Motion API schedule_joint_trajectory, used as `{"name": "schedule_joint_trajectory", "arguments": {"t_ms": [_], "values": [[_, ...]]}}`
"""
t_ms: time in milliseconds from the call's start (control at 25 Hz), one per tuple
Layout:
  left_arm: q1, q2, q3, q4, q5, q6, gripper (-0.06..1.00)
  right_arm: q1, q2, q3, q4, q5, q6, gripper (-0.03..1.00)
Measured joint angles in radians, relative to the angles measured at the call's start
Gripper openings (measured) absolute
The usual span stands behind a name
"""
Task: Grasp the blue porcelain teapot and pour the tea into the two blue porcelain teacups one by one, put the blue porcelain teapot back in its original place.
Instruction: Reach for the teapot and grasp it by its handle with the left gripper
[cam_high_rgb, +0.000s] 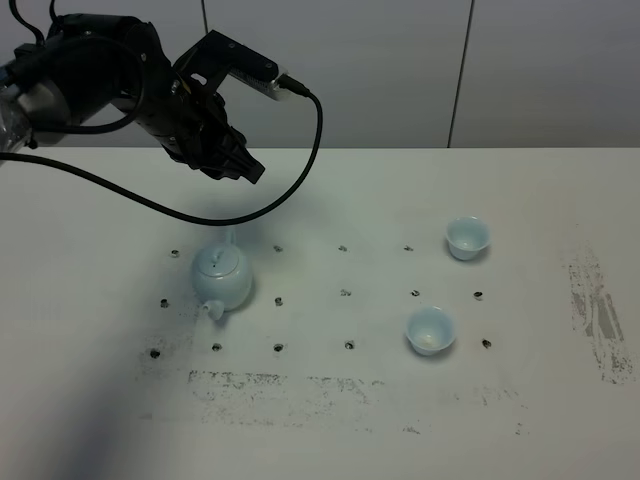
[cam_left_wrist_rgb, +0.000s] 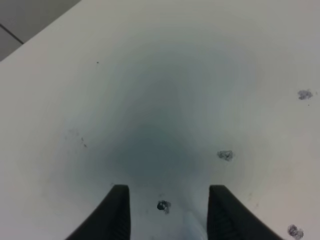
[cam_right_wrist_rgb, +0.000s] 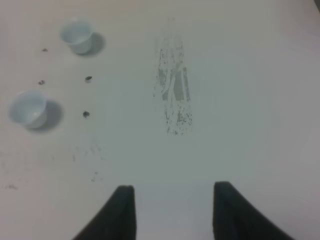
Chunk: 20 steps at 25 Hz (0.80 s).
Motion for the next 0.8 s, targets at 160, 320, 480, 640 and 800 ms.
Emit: {"name": "schedule_joint_trajectory", "arguments": {"t_ms": [160, 320, 480, 640, 800], "values": [[-0.014, 0.007, -0.011, 0.007, 0.002, -0.002, 0.42, 0.000, -0.166, 0.073, 0.003, 0.025, -0.020, 0.37], [-0.018, 0.007, -0.011, 0.025, 0.003, -0.002, 0.42, 0.000, -0.274, 0.120, 0.011, 0.030, -0.063, 0.37], [-0.020, 0.007, -0.011, 0.032, 0.003, -0.002, 0.42, 0.000, -0.281, 0.122, 0.059, 0.028, -0.134, 0.37], [-0.024, 0.007, -0.011, 0.048, 0.003, -0.002, 0.42, -0.006, -0.281, 0.122, 0.079, 0.027, -0.146, 0.36], [-0.024, 0.007, -0.011, 0.050, 0.003, -0.002, 0.42, -0.076, -0.281, 0.122, 0.079, 0.027, -0.148, 0.36]]}}
